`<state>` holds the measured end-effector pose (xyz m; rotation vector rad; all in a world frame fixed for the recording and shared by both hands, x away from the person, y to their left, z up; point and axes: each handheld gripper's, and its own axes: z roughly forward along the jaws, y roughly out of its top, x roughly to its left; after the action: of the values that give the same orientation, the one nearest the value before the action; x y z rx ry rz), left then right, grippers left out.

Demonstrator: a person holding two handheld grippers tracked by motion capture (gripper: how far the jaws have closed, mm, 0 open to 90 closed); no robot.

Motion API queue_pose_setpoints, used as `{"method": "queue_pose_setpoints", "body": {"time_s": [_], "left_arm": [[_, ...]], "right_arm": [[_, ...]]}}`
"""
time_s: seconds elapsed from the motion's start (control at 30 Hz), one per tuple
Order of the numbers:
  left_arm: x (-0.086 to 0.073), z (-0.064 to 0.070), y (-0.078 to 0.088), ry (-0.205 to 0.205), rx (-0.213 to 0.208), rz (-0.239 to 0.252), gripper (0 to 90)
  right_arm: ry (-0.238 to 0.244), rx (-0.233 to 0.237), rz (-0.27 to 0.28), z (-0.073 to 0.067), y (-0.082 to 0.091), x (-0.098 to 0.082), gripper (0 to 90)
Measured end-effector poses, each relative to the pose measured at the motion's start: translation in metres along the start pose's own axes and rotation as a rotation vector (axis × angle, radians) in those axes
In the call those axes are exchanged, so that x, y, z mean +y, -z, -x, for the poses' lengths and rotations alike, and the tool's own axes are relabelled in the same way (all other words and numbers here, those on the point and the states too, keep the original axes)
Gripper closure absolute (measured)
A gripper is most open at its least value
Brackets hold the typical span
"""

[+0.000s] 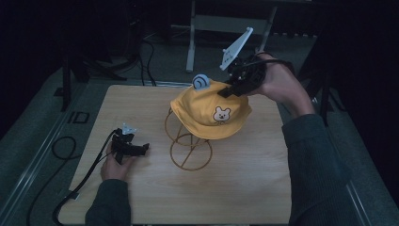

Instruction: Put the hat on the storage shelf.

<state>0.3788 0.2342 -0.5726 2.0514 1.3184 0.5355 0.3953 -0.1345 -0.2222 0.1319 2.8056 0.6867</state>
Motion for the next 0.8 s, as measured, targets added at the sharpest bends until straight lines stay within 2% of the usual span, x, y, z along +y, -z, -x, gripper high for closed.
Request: {"method": "queue_pose_setpoints", "body": {"time_s": [0.33, 0.6, 0.8], "left_arm": [[0.000, 0.000, 0.000, 0.000, 0.000, 0.000, 6.8], [0.000, 0.000, 0.000, 0.000, 0.000, 0.000, 6.8], [0.000, 0.000, 0.000, 0.000, 0.001, 0.000, 6.8]], "right_arm": [[-0.005, 0.005, -0.014, 0.001, -0.009, 0.010, 76.8], [0.016, 0.007, -0.032, -0.002, -0.018, 0.024, 76.7], [0.010, 0.012, -0.026, -0.001, -0.022, 0.029, 76.7]]}}
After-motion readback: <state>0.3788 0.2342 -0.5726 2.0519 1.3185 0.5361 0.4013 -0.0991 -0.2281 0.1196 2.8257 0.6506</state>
